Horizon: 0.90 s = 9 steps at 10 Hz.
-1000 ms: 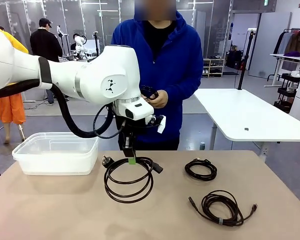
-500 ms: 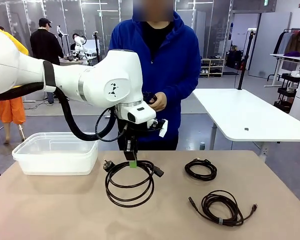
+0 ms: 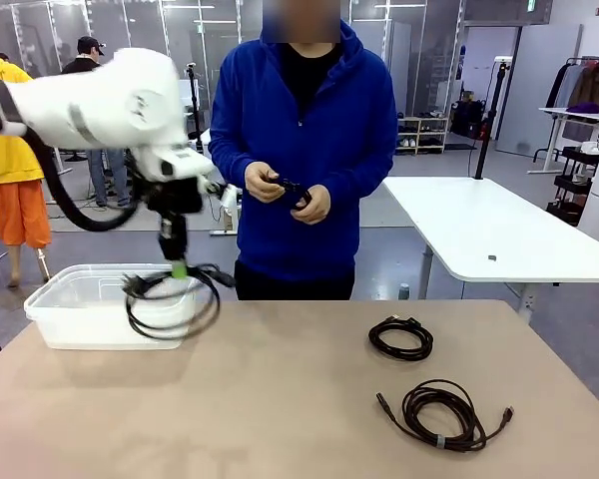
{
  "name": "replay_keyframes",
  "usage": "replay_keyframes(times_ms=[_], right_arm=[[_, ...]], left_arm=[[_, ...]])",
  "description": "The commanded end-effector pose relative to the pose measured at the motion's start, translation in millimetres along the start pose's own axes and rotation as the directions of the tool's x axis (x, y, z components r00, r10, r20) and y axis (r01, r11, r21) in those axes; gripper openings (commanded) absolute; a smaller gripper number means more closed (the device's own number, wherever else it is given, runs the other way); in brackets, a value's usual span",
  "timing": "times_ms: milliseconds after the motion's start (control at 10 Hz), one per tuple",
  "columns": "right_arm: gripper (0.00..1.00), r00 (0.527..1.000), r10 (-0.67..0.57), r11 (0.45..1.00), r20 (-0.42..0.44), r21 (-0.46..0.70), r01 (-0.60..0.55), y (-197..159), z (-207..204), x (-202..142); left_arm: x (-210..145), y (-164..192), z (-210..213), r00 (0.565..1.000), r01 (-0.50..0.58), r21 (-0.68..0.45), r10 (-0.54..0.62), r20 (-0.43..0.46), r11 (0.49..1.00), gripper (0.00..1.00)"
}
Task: Organize and store the cables.
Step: Place the Power Cable into the Organizing box.
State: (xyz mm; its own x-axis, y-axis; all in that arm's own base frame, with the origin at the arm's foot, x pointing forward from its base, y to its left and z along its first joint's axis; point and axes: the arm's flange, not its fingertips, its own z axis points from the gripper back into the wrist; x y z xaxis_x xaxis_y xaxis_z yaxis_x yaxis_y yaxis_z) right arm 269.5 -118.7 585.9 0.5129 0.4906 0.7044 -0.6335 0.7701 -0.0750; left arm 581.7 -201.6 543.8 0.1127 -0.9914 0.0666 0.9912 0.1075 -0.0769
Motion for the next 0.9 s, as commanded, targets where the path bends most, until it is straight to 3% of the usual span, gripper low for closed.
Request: replay_keyframes(times_ms=[0, 300, 500, 700, 800], right_arm=[[1.0, 1.0, 0.01, 1.0, 0.002, 0.003, -0.01, -1.4, -0.3, -1.4], [1.0, 1.0, 0.01, 1.0, 0.002, 0.003, -0.01, -1.4, -0.3, -1.4], [1.0, 1.0, 0.01, 1.0, 0.002, 0.003, -0.01, -1.4, -0.3, -1.4], [1.0, 1.0, 0.01, 1.0, 0.002, 0.003, -0.01, -1.4, -0.3, -1.4], [1.0, 1.0, 0.01, 1.0, 0.002, 0.003, -0.01, -1.4, -0.3, -1.4]], left_arm=[[-34.2, 51.5, 18.5, 1.0, -0.014, -0.03, 0.015, 0.013, 0.999, 0.19], [-105.4, 101.6, 28.7, 0.993, -0.117, 0.007, 0.117, 0.019, 0.993, 0.19], [-140.0, 127.1, 11.9, 0.975, -0.217, 0.029, 0.215, 0.049, 0.976, 0.19], [-165.8, 147.0, -18.0, 0.938, -0.341, 0.097, 0.345, -0.022, 0.935, 0.19], [-175.2, 160.7, -32.6, 0.919, -0.393, 0.134, 0.395, 0.014, 0.91, 0.19]])
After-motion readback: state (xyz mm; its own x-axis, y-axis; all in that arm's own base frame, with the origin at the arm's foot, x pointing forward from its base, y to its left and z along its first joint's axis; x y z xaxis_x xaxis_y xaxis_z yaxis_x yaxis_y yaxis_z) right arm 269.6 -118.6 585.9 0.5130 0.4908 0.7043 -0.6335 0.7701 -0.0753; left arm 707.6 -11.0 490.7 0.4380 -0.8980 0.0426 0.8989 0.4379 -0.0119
